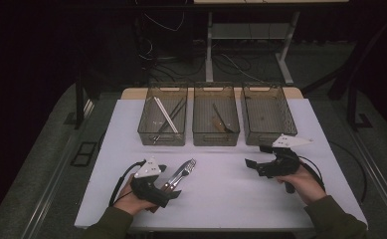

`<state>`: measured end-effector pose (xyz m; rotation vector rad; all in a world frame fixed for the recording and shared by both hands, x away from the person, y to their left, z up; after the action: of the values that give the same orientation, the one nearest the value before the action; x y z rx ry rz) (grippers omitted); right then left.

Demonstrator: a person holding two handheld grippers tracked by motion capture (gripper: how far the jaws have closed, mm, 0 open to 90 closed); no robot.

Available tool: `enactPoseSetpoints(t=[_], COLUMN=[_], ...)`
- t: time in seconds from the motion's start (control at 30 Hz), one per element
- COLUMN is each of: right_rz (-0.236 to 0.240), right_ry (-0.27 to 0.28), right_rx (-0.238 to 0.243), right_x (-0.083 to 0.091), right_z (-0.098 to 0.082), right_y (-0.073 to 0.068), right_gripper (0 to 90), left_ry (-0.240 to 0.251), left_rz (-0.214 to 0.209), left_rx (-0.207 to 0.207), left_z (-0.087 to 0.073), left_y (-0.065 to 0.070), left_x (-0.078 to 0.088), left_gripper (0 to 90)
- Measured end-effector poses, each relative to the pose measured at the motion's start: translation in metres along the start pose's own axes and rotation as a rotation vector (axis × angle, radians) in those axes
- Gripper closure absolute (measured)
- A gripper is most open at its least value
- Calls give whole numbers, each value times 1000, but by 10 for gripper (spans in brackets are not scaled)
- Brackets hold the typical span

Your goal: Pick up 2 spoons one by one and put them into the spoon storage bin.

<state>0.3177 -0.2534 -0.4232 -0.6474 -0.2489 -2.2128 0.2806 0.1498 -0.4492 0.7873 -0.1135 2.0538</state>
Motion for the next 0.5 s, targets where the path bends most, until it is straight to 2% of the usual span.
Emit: enactPoseSetpoints(t=[0.3, 0.5], right_rz=[20, 22], right_ry=[-11, -18], right_rx=[23, 59], right_x=[15, 26], right_z=[-24, -39], right_y=[-11, -17], right_gripper=[170, 170], left_ry=[-5, -12], left_rz=[28, 46], left_rx=[22, 31], left_z=[-1, -1], left_y=[0, -1], left_x=[3, 4], left_gripper=[8, 45])
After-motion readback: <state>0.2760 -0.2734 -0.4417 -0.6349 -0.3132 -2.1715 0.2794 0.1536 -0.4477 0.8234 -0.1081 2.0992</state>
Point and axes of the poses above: each handheld gripper's, and its own axes: x roughly backward along the jaws, z roughly out of its top, y roughly to its right, the point moved 1 cm from there along -x, roughly forward along the jaws, and after that the axes turned 9 degrees about x, right-handed, at the moved point
